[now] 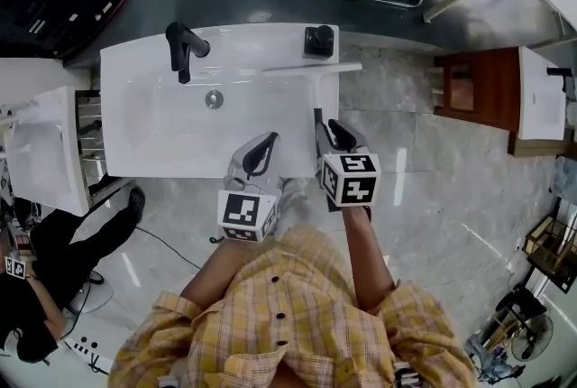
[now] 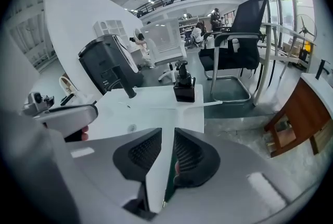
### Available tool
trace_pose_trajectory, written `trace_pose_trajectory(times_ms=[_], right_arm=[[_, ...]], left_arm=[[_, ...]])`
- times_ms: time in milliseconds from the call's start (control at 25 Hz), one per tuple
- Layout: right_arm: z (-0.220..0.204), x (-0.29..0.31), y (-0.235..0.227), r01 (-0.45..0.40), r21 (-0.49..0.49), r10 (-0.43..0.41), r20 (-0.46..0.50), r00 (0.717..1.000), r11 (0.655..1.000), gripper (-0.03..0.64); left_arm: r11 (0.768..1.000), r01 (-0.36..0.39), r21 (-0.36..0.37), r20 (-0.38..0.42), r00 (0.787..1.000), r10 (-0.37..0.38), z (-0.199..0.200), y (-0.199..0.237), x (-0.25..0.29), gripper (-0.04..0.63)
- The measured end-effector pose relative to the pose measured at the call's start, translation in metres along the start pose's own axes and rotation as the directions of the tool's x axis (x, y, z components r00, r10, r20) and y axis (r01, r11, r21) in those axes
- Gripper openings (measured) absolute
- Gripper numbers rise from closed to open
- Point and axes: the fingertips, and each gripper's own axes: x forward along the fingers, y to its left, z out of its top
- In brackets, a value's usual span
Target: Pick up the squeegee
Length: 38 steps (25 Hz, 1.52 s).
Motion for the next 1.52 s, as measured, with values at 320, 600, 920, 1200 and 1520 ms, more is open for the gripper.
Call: trace_pose_trajectory(times_ms=[320,600,920,1200,1520], right_arm=[[-0.012,0.028,-0.006,0.026,0.007,-0.025,-0.094,0.995,1.0,0.087],[-0.019,0.046,-0.013,0.09,-0.047,-0.096,-0.141,0.985,0.995,0.084],[-0.026,0.06,-0.018,0.124,-0.062,-0.134,-0.195,0.972,0.99,0.084],[-0.031,0.07,-0.02,0.14,-0.068,-0.152,-0.239,0.959,0.988,0.084],[-0.035,0.076,-0.024,0.151,-0.076,-0.167,-0.276,0.947,0.986,0.097]], left_arm=[[1.0,-0.002,-0.021,-0.025,1.0,0.002,-0.006,0.015,0.01,0.002],[0.999,0.002,-0.044,-0.04,0.999,-0.003,-0.012,0.02,0.013,0.002],[0.998,0.008,-0.058,-0.051,0.999,-0.011,-0.016,0.028,0.015,0.002],[0.998,0.017,-0.067,-0.056,0.998,-0.02,-0.019,0.03,0.014,0.002],[0.997,0.016,-0.076,-0.051,0.999,-0.02,-0.018,0.033,0.015,0.002]])
